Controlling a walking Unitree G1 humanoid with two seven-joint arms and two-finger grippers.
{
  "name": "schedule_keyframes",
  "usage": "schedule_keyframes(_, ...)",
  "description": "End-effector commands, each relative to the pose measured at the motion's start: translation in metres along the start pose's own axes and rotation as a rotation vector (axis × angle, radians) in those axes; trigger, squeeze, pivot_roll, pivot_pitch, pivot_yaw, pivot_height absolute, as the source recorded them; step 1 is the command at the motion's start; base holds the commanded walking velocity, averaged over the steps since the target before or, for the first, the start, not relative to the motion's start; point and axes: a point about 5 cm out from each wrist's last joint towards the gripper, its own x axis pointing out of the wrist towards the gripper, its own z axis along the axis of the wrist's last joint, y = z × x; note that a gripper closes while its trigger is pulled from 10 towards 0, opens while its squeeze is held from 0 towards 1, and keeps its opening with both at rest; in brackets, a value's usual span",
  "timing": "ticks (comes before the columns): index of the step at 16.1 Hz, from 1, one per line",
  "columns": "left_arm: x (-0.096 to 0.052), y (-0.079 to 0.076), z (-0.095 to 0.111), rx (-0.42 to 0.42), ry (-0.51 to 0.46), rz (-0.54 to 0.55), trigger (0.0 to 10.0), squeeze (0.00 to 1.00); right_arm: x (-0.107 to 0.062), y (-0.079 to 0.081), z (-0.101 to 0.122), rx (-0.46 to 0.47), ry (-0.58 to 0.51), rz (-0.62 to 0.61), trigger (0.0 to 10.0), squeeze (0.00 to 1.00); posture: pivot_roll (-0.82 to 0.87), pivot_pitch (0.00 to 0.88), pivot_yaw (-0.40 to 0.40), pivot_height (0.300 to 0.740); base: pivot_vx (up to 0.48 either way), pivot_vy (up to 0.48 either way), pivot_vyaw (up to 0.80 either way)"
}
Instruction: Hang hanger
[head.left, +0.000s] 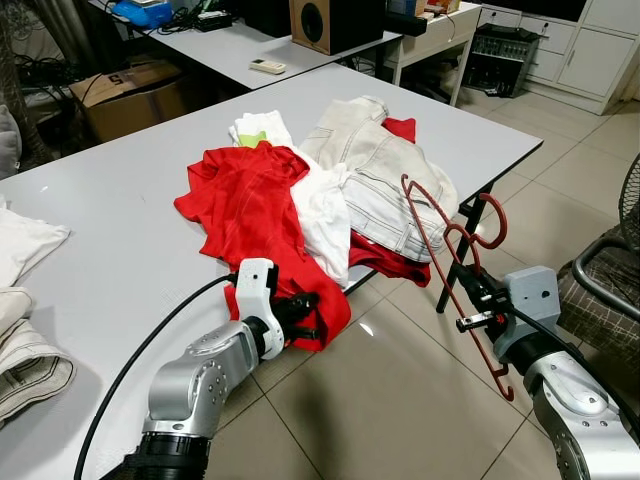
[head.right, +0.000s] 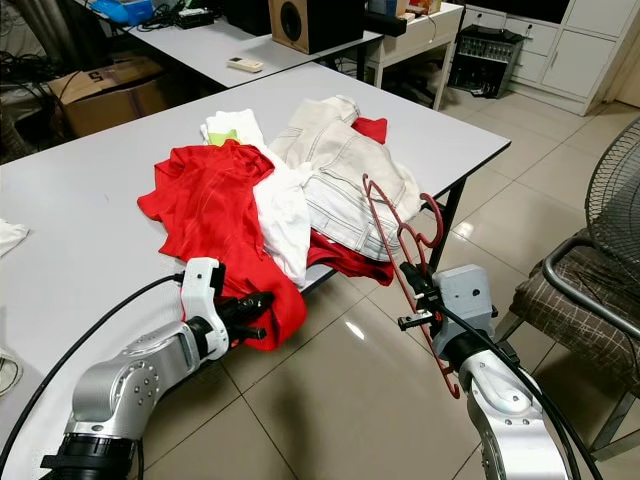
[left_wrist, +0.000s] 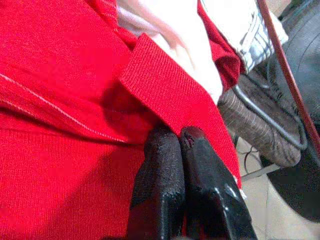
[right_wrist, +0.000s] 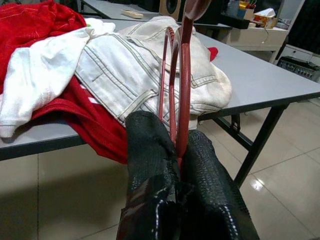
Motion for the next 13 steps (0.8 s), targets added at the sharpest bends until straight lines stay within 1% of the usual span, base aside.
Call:
schedule_keyframes(1, 0.0, 0.001, 0.005, -0.009, -0.028, 0.004, 0.0, 0.0, 0.001, 0.001, 0.002, -0.009, -0.012, 0.0, 10.0, 0.0, -0.21, 0.0, 0.072, 0.719, 0.0, 0.0, 0.0)
schedule_keyframes(2, 0.0, 0.0, 0.008, -0.023, -0.052, -0.002, 0.0, 0.0, 0.001, 0.001, 0.002, -0.008, -0.012, -0.001, 10.0, 0.0, -0.21, 0.0, 0.072, 0.719, 0.0, 0.0, 0.0)
schedule_keyframes(5, -0.001, 0.0, 0.021, -0.104, -0.139, -0.026, 0.0, 0.0, 0.002, -0.001, 0.001, -0.008, -0.013, -0.005, 10.0, 0.0, -0.2, 0.0, 0.072, 0.719, 0.0, 0.0, 0.0)
schedule_keyframes(6, -0.003, 0.002, 0.026, -0.13, -0.169, -0.026, 0.0, 0.0, 0.002, -0.001, 0.002, -0.008, -0.015, -0.006, 10.0, 0.0, -0.2, 0.0, 0.072, 0.719, 0.0, 0.0, 0.0)
schedule_keyframes(8, -0.007, 0.008, 0.038, -0.154, -0.214, -0.021, 0.0, 0.0, 0.002, -0.001, 0.002, -0.007, -0.019, -0.009, 10.0, 0.0, -0.2, 0.0, 0.075, 0.719, 0.0, 0.0, 0.0)
schedule_keyframes(10, -0.013, 0.019, 0.063, -0.18, -0.295, -0.006, 0.0, 0.0, 0.003, -0.001, 0.002, -0.005, -0.023, -0.014, 10.0, 0.0, -0.2, 0.0, 0.074, 0.719, 0.0, 0.0, 0.0)
schedule_keyframes(11, -0.016, 0.024, 0.074, -0.17, -0.322, 0.001, 0.0, 0.0, 0.004, -0.002, 0.003, -0.005, -0.024, -0.015, 10.0, 0.0, -0.2, 0.0, 0.075, 0.719, 0.0, 0.0, 0.0)
schedule_keyframes(13, -0.021, 0.032, 0.099, -0.175, -0.39, 0.006, 0.0, 0.0, 0.004, -0.002, 0.003, -0.006, -0.029, -0.017, 10.0, 0.0, -0.2, 0.0, 0.077, 0.719, 0.0, 0.0, 0.0)
